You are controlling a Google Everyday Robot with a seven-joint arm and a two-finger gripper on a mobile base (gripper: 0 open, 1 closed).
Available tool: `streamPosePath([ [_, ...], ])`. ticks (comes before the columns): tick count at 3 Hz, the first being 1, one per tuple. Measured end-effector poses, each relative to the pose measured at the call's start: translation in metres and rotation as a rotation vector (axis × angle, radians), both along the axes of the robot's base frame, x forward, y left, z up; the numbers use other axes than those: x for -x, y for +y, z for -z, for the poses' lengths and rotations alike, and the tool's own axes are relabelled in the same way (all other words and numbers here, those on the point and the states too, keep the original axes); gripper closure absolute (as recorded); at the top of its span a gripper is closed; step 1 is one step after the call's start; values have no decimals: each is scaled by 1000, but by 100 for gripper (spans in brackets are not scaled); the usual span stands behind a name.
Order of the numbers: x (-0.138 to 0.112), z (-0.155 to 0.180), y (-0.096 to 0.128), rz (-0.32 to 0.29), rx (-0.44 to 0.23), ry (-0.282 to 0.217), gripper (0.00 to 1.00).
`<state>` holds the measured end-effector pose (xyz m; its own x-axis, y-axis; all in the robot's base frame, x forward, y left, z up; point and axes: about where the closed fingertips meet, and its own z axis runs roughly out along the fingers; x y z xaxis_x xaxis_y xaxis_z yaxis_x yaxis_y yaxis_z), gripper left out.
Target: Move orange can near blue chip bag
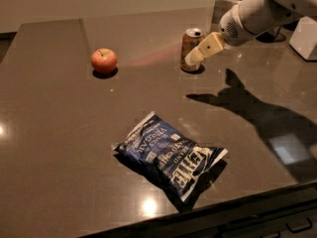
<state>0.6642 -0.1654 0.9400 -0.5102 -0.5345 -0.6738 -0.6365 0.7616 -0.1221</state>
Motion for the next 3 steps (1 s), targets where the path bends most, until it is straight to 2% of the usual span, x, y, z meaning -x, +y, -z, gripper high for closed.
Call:
streamPosePath([
  [1,-29,9,15,-14,-38,-54,0],
  [2,-48,13,25,-24,-56,-84,0],
  [3,-59,15,33,-34,-74,-90,18],
])
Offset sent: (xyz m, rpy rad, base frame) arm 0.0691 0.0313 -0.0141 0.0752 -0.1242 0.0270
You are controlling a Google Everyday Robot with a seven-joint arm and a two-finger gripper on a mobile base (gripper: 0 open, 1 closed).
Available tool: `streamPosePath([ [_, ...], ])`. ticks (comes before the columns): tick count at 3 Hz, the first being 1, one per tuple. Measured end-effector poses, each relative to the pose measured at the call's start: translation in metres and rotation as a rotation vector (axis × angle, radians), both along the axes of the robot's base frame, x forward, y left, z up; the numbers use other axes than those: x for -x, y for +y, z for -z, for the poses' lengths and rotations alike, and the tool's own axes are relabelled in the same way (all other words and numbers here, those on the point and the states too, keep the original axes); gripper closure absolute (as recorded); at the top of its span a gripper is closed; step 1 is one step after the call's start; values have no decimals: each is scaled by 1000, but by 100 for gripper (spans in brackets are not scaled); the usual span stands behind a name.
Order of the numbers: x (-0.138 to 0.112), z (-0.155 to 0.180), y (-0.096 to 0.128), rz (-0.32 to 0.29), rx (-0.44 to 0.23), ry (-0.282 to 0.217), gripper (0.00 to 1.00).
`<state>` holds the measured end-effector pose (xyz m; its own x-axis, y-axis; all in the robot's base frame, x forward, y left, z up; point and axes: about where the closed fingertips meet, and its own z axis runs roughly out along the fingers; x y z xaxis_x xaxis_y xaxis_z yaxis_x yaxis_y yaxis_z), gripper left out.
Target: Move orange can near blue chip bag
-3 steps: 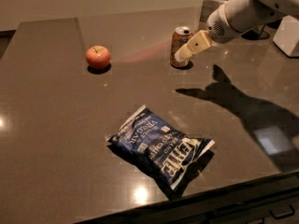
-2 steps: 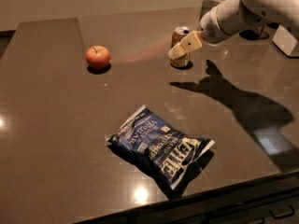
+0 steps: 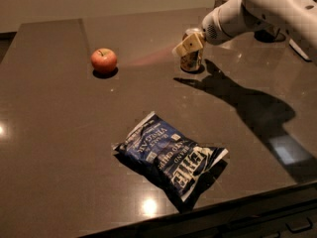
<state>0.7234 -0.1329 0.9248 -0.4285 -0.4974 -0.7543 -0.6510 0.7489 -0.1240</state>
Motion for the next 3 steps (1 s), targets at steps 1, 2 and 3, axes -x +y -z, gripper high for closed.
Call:
streamPosePath([
  [1,-3,0,5,-19,-27,-3,42],
  [2,4,-4,9,-45,-53,-12,65],
  [3,47,-21,15,-121,-92,-35,95],
])
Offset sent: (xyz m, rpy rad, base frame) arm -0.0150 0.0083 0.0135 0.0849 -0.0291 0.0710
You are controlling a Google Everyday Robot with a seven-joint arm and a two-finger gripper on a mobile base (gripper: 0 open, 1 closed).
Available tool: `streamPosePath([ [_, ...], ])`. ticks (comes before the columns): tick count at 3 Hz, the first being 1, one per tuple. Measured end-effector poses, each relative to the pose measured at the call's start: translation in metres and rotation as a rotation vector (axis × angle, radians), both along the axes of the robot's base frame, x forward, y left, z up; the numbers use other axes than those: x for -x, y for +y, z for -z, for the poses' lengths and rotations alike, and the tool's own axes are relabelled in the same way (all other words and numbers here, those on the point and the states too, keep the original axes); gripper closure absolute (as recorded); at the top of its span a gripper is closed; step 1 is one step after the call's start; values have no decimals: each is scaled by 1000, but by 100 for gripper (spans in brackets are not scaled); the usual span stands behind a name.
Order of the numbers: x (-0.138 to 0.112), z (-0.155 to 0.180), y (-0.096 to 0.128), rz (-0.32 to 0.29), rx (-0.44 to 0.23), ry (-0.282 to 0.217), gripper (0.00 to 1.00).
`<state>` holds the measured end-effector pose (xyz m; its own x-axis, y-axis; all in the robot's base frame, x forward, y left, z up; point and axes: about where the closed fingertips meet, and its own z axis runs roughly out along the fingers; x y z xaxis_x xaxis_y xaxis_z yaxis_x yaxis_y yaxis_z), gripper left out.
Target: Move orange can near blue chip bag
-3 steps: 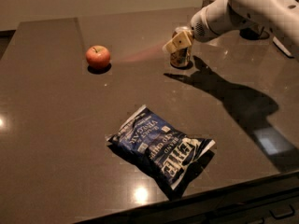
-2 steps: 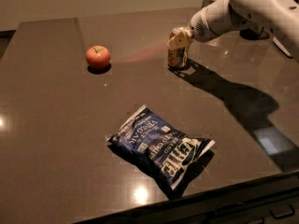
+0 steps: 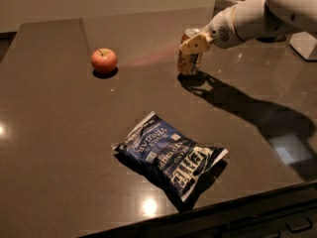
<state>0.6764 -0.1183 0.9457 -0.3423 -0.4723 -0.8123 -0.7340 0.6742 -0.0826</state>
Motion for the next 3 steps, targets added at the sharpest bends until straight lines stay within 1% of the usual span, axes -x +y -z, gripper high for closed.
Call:
streamPosePath([
  [1,38,-11,4,-63,-23,-13,100],
  [2,78,-14,9,-129,-32,-7,100],
  [3,119,-7,13,-182,5,-5,100],
])
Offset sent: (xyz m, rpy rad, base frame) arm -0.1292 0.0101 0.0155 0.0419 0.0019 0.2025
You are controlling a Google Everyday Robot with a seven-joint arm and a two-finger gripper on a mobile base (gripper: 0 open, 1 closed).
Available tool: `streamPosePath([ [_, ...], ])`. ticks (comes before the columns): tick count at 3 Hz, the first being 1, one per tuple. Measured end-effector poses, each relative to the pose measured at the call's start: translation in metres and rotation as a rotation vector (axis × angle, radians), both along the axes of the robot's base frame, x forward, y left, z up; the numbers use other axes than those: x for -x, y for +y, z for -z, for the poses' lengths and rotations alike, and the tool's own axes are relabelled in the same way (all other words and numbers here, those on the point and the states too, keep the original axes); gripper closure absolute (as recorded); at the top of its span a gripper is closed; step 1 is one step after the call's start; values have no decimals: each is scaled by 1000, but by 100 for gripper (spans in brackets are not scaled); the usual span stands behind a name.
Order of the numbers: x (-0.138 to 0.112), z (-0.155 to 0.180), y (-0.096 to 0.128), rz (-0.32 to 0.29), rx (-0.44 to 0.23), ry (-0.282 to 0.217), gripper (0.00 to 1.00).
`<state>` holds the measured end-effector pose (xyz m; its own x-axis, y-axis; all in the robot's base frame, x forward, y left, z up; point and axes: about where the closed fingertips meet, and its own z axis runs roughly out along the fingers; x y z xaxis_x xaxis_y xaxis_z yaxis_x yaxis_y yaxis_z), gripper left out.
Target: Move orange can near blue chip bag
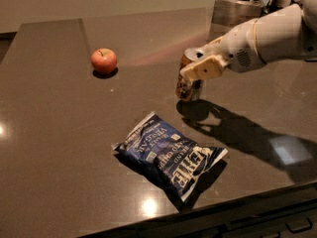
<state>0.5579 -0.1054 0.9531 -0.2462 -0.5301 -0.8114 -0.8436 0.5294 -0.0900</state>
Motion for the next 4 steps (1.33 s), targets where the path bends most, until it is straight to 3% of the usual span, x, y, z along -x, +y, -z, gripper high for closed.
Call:
streamPosePath([
  [2,40,15,7,-71,36,-4,100],
  [3,50,18,15,-113,37,-8,84],
  [4,58,30,24,-159,58,1,53],
])
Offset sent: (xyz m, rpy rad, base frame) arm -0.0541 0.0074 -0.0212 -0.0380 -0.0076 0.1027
